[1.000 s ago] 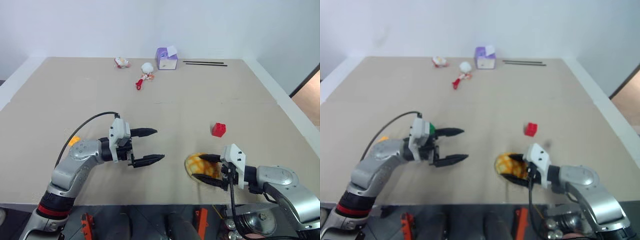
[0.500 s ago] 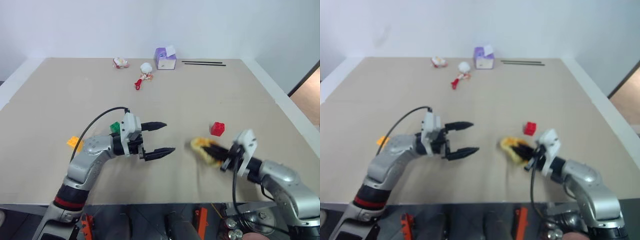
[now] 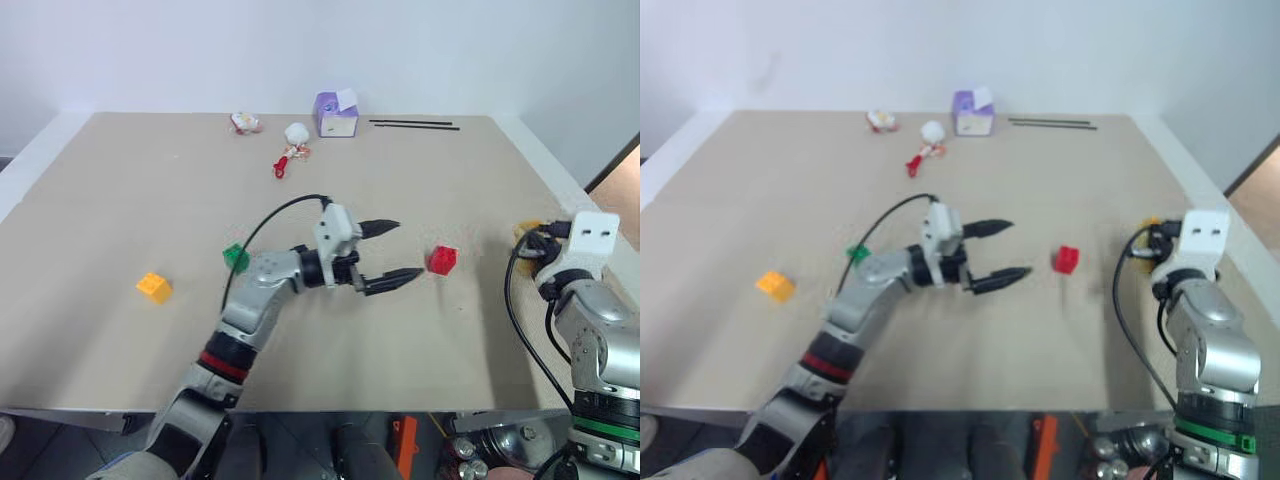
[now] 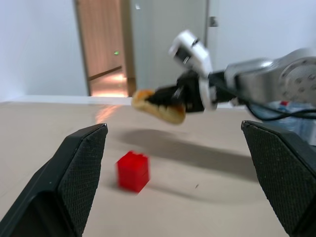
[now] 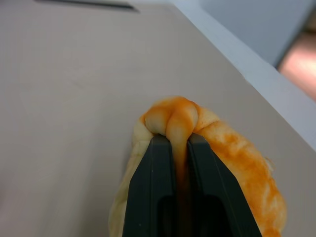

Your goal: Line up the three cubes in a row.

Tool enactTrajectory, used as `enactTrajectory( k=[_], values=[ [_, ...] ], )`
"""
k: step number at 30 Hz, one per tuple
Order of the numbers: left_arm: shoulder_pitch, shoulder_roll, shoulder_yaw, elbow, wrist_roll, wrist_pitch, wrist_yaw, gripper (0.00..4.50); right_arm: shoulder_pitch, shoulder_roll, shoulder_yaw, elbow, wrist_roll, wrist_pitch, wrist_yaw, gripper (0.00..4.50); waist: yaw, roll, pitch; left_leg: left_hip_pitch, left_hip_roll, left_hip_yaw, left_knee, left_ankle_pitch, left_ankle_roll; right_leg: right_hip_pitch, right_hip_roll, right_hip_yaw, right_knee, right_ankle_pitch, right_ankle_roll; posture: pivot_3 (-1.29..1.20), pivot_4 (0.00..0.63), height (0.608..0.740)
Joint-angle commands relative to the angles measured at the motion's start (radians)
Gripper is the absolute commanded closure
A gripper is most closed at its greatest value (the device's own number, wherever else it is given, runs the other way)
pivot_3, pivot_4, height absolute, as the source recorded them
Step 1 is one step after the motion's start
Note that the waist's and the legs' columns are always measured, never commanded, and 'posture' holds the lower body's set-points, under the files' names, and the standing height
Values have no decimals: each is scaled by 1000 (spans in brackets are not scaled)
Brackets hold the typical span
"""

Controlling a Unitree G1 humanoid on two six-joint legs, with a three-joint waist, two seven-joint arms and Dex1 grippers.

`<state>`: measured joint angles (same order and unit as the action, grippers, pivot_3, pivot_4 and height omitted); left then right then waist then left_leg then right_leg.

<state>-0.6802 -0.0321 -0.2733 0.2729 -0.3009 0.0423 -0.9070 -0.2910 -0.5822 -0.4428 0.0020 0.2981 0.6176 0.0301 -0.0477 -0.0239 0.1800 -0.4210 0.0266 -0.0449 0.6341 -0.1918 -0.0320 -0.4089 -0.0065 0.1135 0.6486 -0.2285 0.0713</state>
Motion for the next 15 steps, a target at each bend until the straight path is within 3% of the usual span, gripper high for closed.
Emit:
enactTrajectory(
  k=[1,13,15],
  values=[
    [-28,-26,7,19,16,-53,10,0,-25,-14,-58,35,-20,20,-45,4103,-1,1,0,1,0,0,-1,0,0,0,1,0,0,0,0,0,150,740],
    [-9,-61,8,25,50,-122,51,0,-42,-37,-36,89,-76,-91,-9,21,-1,2,-1,1,0,0,0,1,2,1,1,2,1,1,1,0,150,740],
    [-5,-53,13,20,49,-123,52,0,-60,-17,-44,43,-56,-75,-15,21,-1,3,-1,1,0,0,0,1,2,1,1,2,1,1,1,0,150,740]
  ],
)
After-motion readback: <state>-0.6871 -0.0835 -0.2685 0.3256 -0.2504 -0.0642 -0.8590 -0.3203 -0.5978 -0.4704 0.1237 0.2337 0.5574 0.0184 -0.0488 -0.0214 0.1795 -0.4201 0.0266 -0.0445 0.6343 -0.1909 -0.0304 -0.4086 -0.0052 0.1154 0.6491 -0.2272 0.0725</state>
